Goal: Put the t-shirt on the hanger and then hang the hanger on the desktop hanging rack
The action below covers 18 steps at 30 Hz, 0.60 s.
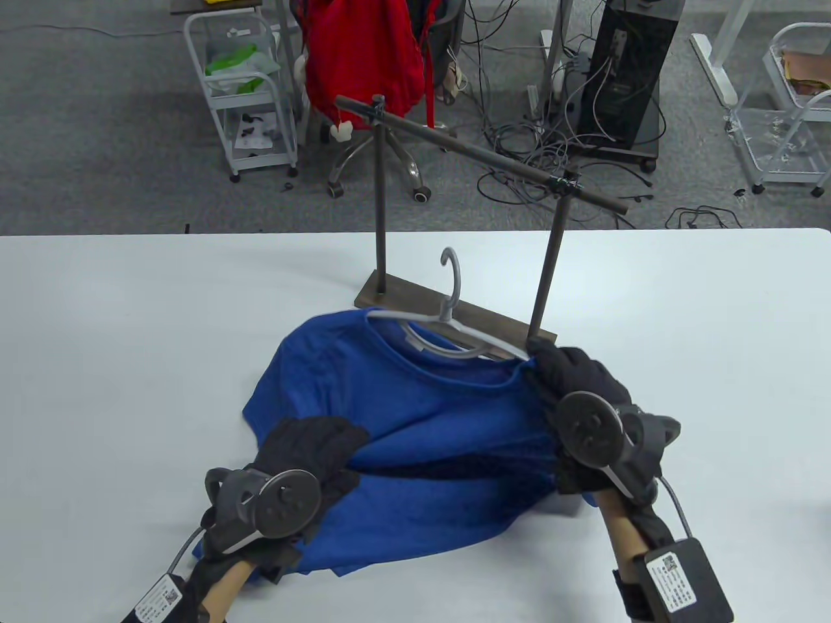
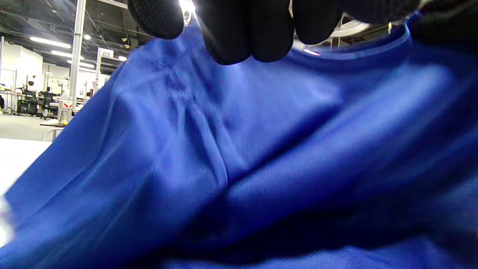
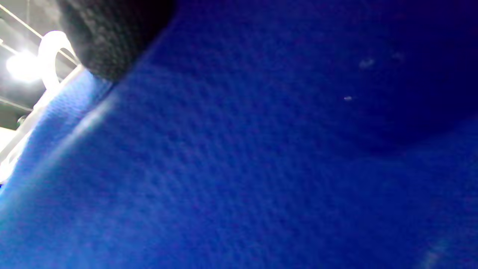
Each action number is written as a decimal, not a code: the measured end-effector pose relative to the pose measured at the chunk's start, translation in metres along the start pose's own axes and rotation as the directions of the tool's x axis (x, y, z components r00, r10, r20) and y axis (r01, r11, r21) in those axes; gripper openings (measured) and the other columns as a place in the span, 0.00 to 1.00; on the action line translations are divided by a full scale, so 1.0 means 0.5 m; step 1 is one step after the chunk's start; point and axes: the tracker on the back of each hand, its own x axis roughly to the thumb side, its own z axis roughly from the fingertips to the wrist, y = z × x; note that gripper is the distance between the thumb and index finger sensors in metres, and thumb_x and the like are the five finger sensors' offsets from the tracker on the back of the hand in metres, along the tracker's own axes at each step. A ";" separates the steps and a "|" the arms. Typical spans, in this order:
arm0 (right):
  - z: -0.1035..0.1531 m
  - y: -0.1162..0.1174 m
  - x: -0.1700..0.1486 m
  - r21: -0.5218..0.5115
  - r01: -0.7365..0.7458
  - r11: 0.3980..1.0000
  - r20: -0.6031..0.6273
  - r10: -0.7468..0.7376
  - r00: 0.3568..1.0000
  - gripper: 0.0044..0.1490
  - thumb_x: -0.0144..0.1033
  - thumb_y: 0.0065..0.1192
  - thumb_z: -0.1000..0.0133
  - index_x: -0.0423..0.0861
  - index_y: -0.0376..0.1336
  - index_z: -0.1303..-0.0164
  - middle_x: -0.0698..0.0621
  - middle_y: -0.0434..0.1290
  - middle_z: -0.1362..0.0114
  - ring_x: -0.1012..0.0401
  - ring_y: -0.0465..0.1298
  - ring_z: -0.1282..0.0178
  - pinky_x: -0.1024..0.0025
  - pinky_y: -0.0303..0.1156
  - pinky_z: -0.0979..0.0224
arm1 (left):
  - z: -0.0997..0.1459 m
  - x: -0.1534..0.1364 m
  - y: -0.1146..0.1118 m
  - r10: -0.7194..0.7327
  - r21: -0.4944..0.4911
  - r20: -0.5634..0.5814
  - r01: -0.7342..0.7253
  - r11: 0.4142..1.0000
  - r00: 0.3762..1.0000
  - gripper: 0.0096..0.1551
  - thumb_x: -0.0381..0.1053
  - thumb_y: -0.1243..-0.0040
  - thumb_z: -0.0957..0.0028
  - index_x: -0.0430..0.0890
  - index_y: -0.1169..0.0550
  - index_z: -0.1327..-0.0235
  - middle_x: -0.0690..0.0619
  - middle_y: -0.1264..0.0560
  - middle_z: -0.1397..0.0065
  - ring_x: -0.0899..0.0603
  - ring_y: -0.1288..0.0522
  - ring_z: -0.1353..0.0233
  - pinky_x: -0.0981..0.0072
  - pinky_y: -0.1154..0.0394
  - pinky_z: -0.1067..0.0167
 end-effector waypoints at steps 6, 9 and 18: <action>-0.129 -0.056 0.018 -0.051 0.001 0.999 -0.123 -0.008 0.992 0.29 0.48 0.65 0.51 0.60 0.69 0.37 0.58 0.79 0.41 0.62 0.82 0.59 0.56 0.82 0.38 | -0.001 -0.003 0.001 0.005 -0.006 -0.005 -0.005 1.000 1.000 0.38 0.70 0.50 0.56 0.75 0.36 0.26 0.66 0.32 0.17 0.51 0.30 0.18 0.42 0.37 0.17; -0.165 -0.052 0.009 -0.028 -0.011 1.000 -0.168 0.006 0.986 0.29 0.48 0.66 0.51 0.60 0.69 0.37 0.58 0.79 0.41 0.62 0.82 0.58 0.56 0.82 0.38 | -0.002 -0.007 0.001 0.003 -0.016 -0.007 -0.004 1.000 1.000 0.38 0.70 0.50 0.56 0.75 0.36 0.26 0.66 0.32 0.17 0.51 0.30 0.18 0.42 0.37 0.17; -0.182 0.027 -0.042 0.057 -0.103 0.993 -0.173 0.112 0.979 0.30 0.48 0.66 0.52 0.62 0.69 0.37 0.61 0.78 0.39 0.61 0.82 0.50 0.54 0.79 0.30 | -0.007 -0.010 -0.005 0.000 -0.042 -0.014 -0.001 0.999 1.000 0.37 0.71 0.50 0.56 0.75 0.35 0.27 0.66 0.32 0.17 0.51 0.30 0.18 0.42 0.37 0.17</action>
